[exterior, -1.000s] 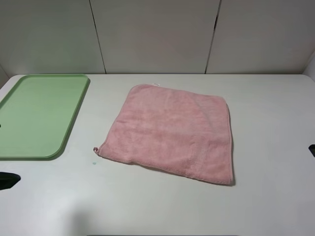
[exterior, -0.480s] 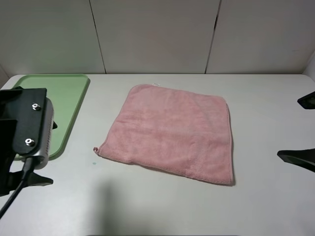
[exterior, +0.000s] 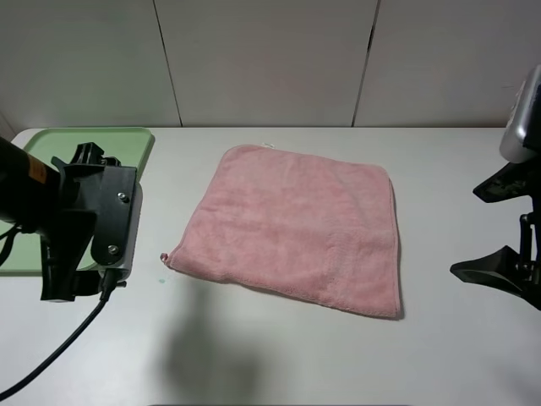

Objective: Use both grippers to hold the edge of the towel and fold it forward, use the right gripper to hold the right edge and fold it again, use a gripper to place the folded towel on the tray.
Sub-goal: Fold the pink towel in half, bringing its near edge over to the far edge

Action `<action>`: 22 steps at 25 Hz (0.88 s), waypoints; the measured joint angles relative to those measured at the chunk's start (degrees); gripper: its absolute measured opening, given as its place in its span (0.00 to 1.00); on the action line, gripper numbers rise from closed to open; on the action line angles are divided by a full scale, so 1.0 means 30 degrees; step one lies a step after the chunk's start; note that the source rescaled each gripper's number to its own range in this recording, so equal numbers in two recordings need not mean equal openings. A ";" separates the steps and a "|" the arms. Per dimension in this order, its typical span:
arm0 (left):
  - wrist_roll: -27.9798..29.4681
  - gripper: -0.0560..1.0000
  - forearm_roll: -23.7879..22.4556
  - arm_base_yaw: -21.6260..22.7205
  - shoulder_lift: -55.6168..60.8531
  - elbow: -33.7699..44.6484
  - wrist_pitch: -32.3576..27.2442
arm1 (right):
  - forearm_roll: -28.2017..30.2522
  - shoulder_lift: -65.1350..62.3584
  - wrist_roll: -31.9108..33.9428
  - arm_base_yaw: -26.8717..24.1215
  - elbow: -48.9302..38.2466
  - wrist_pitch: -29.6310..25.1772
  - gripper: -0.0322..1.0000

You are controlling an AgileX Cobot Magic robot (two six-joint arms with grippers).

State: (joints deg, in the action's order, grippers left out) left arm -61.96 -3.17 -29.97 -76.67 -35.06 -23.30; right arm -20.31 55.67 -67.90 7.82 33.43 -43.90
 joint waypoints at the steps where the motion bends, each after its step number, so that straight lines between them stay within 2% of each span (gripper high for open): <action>1: 0.0000 1.00 -0.0316 0.0000 -0.0349 0.0002 0.0277 | 0.0000 0.0345 -0.0115 0.0000 0.0000 0.0018 1.00; 10: -0.0015 1.00 -0.3797 0.0000 -0.2851 0.0002 0.1997 | 0.0000 0.2652 -0.0431 0.0000 0.0013 0.0533 1.00; 22: -0.0015 1.00 -0.7566 0.0000 -0.5380 -0.0005 0.4467 | -0.0040 0.3854 -0.0478 0.0000 0.0013 0.1460 1.00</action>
State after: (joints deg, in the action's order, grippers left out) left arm -62.00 -25.87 -29.97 -92.80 -35.07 -9.90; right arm -20.43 67.23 -69.33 7.82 33.47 -39.52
